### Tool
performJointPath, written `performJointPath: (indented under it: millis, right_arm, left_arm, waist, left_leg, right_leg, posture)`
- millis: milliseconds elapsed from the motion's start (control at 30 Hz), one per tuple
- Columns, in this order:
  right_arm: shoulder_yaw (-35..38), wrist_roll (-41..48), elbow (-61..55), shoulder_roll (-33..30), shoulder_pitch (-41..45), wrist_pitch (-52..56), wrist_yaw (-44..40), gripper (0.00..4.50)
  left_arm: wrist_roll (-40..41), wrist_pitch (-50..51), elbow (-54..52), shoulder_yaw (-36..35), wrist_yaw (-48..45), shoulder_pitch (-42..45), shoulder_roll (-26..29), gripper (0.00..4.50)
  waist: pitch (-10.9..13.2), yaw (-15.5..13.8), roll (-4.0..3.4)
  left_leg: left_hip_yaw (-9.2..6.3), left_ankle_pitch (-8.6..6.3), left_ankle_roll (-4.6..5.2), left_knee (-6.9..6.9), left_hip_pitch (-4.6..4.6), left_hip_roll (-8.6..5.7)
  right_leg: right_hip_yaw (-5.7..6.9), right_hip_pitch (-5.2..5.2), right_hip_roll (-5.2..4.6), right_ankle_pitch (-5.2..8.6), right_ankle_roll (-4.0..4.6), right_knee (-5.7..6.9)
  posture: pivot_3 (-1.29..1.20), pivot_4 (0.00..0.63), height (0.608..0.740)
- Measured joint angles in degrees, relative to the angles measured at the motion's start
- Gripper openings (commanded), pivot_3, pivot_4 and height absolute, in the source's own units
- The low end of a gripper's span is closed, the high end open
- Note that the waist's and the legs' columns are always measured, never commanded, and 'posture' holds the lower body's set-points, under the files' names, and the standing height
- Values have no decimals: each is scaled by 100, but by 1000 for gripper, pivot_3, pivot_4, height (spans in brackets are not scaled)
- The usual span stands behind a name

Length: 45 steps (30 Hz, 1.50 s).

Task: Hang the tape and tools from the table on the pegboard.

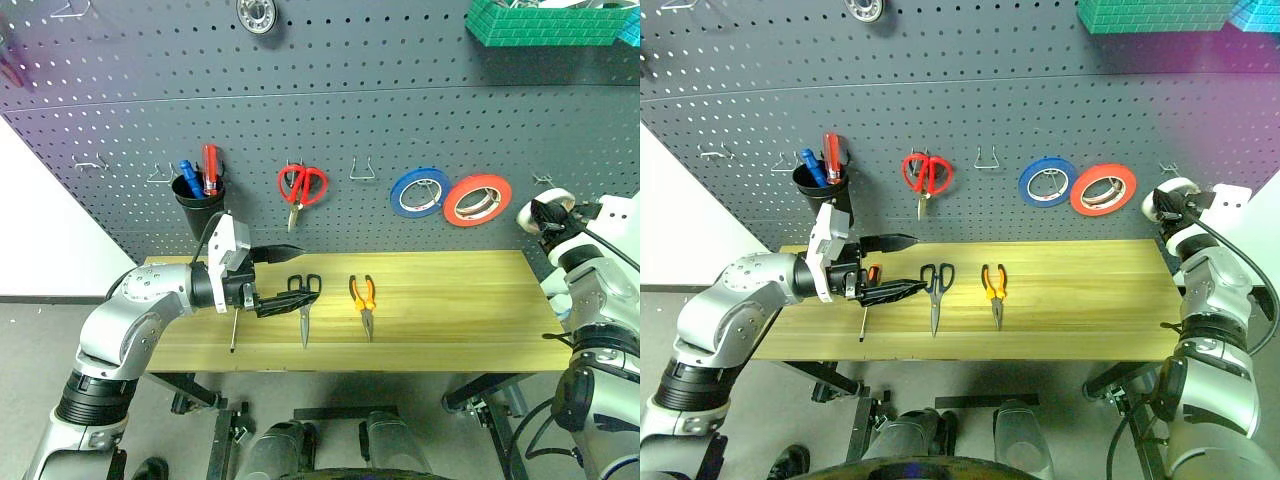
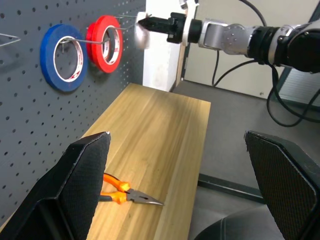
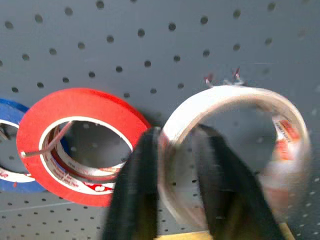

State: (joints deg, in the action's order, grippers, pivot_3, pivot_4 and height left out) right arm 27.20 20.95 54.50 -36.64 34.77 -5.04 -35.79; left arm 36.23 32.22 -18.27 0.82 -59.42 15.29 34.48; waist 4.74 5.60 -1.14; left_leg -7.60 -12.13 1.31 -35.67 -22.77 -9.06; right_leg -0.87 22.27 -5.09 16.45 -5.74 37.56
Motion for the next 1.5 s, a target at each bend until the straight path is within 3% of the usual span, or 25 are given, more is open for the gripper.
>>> performJointPath:
  millis: [200,500,733,1133,1500]
  right_arm:
    - [-30,9,-51,22,-12,-34,-94,4359]
    - [-348,642,-2779,905,-1392,1080,-277,4359]
    - [-804,1186,-5051,1468,-2267,2237,87,4359]
    - [-1440,1138,-5798,1580,-2763,2979,354,4359]
    - [-1938,850,-6102,1682,-2927,3276,723,4359]
  left_arm:
    - [53,-1,1,0,45,-1,0,4500]
    - [54,-15,22,-23,215,-68,-27,4500]
    - [-156,-301,373,-269,439,-212,-23,4500]
    - [-362,-577,619,-755,705,-677,125,4500]
    - [-405,-623,573,-843,830,-910,135,4500]
  waist:
    - [0,10,0]
    - [3,-20,0]
    - [15,-32,-1]
    - [205,-303,40]
    - [326,-353,69]
  left_leg:
    - [0,0,0,0,0,0]
    - [-4,-3,2,1,-1,0]
    - [-4,-11,-7,6,0,3]
    - [-2,-16,-7,12,-13,3]
    - [-1,-10,6,14,-61,3]
  right_leg:
    - [0,0,0,0,0,0]
    - [-2,2,0,0,-1,1]
    - [-5,8,0,12,18,1]
    - [-8,41,-1,14,22,-4]
    - [-7,96,-2,6,11,-6]
  posture:
    - [-127,51,740]
    - [-132,79,740]
    - [-123,104,740]
    - [-98,150,740]
    - [-97,167,740]
